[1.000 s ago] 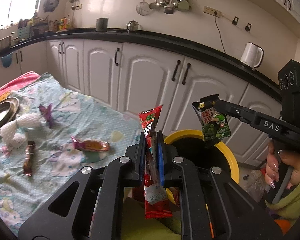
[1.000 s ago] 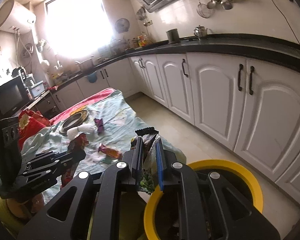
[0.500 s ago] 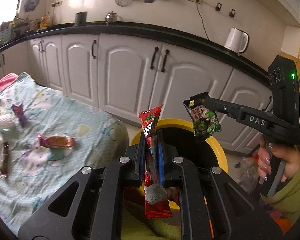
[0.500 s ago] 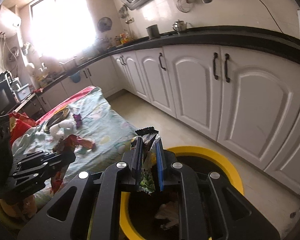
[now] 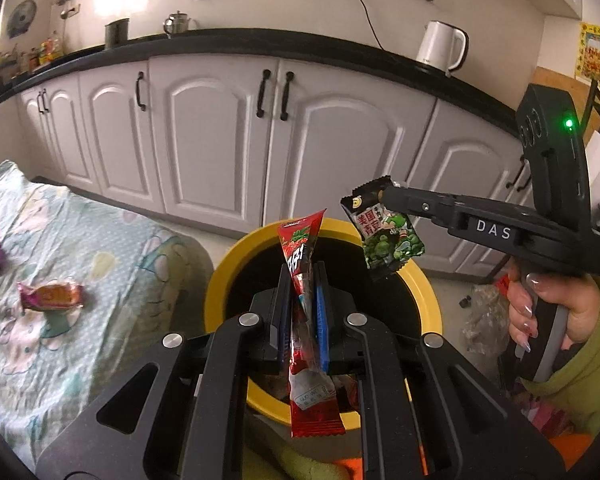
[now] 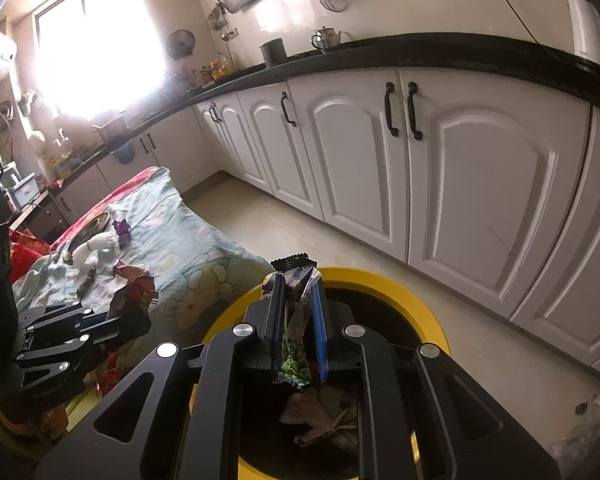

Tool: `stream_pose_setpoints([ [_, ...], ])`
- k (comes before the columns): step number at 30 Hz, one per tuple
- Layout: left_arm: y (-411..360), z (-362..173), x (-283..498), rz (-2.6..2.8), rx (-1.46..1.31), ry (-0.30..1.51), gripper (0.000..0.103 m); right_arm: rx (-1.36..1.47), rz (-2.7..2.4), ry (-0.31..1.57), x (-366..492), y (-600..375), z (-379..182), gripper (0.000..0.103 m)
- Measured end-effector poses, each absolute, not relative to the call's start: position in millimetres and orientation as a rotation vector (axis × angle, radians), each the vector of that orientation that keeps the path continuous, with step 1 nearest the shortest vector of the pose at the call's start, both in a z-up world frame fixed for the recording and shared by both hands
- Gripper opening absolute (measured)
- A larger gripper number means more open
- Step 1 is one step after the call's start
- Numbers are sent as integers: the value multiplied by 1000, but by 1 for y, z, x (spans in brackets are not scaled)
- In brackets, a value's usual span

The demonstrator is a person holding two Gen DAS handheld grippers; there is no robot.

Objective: Collect trash
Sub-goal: 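Carry the red snack tube and green snack bag over the trash bin, then open both tools to drop the tube and bag into the bin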

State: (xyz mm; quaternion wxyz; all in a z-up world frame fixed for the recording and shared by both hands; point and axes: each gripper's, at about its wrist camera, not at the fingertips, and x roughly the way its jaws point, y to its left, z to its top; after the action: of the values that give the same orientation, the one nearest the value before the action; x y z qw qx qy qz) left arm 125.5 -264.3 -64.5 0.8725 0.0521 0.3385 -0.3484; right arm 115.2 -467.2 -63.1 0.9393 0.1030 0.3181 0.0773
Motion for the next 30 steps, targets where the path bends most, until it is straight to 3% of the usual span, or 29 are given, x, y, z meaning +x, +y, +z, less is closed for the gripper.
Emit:
stream_pose_setpoints([
  [27, -285, -90, 129, -779, 123, 789, 8, 265, 116, 730, 126, -484, -96, 14],
  [29, -285, -91, 130, -773, 122, 791, 15, 271, 112, 731, 126, -485, -97, 14],
  [30, -284, -92, 131, -767, 117, 793, 26, 274, 112, 734, 126, -486, -97, 14],
])
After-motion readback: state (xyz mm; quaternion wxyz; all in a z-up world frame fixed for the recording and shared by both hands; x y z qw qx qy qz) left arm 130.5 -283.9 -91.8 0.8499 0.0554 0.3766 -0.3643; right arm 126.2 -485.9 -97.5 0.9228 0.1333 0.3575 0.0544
